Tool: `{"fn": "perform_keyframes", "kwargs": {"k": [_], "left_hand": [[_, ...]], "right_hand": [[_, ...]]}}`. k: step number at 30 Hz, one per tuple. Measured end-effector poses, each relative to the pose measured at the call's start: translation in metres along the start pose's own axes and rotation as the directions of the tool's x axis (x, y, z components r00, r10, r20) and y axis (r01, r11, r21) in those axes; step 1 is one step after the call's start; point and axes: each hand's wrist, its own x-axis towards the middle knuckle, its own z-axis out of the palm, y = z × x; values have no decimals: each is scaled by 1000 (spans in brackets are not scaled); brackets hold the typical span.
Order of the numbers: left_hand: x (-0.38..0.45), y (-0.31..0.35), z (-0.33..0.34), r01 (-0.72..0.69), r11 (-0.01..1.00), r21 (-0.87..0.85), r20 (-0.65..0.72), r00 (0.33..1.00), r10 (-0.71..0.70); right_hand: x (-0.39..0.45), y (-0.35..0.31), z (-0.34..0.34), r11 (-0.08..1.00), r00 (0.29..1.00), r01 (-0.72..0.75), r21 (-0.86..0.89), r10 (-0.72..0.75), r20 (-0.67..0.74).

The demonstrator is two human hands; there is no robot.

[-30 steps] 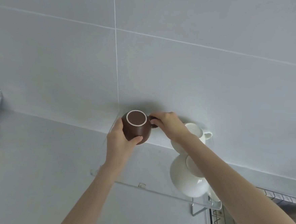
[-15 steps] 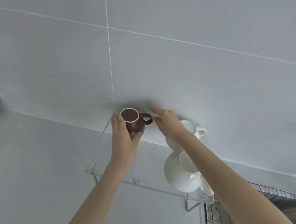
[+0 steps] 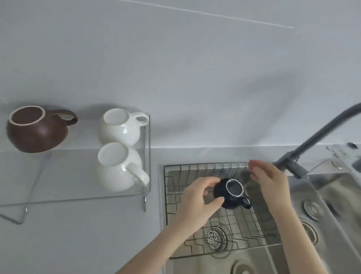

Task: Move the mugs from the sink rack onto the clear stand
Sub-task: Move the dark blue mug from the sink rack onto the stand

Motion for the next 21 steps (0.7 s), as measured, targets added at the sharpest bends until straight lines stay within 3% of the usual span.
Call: {"fn": "perform_keyframes", "kwargs": {"k": [3, 6, 12, 21], "left_hand": [[20, -38, 45, 241, 969, 52, 158, 956, -246], [38, -62, 71, 343, 925, 164, 212, 903, -373], [73, -74, 94, 338, 933, 124, 216, 909, -357], [86, -81, 103, 422, 900, 112, 249, 865, -436]], "right_hand": [[-1, 61, -18, 977, 990, -142, -161, 142, -11], [4, 102, -15, 935, 969, -238, -264, 247, 3], [23, 142, 4, 883, 931, -272, -383, 342, 128], [34, 153, 9, 887, 967, -234, -398, 256, 3]]}}
